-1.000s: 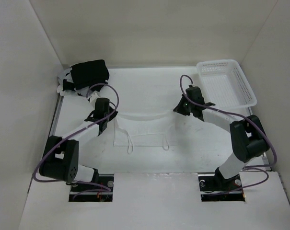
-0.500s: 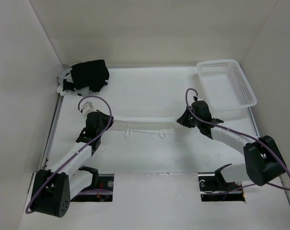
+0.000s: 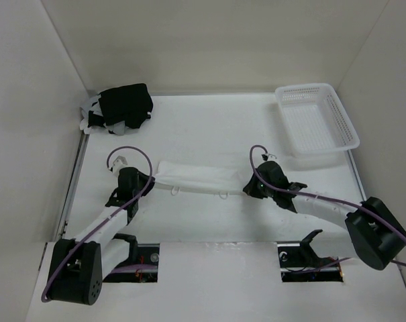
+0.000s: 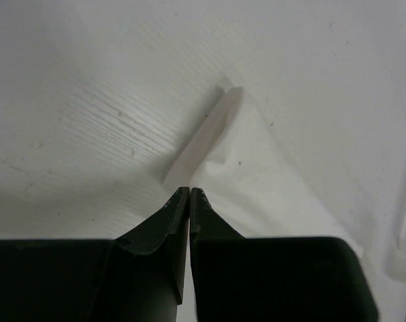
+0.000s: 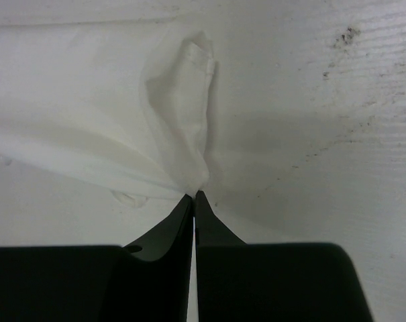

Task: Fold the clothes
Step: Fold the tank top

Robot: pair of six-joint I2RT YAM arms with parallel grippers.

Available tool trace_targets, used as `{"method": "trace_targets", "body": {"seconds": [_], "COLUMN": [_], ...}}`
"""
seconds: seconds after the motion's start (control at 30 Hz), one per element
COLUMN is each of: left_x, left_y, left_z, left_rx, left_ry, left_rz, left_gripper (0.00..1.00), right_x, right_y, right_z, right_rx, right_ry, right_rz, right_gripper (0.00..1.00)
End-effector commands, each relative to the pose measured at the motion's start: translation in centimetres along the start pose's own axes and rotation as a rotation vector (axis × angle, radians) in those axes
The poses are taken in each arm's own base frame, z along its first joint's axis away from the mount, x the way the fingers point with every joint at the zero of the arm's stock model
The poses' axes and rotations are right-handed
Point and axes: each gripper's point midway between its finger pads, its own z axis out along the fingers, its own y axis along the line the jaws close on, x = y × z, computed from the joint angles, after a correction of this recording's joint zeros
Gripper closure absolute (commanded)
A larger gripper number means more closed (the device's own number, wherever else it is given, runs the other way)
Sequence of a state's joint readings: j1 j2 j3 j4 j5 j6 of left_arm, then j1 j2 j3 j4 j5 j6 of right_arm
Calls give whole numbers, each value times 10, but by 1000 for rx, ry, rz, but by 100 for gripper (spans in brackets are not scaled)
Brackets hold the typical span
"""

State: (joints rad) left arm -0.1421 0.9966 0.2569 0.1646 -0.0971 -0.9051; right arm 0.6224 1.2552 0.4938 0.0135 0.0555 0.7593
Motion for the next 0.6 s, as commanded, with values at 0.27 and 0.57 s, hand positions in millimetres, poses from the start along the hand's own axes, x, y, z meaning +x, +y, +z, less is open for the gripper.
{"method": "trace_targets", "body": {"seconds": [0.27,0.57], "left_x": [-9,-28], "left_y": [14,-54], "left_z": [3,-22], "left_rx": [-7,125], "left_ry": [-23,-140], "left_rz": [-60,8], "left_gripper": [74,64], "right_x": [20,-49], "right_y": [6,48], "right_z": [-9,-27], "right_rx": [5,-97], "right_ry": [2,-151], "right_rz": [-14,-10], "right_gripper": [61,79]}}
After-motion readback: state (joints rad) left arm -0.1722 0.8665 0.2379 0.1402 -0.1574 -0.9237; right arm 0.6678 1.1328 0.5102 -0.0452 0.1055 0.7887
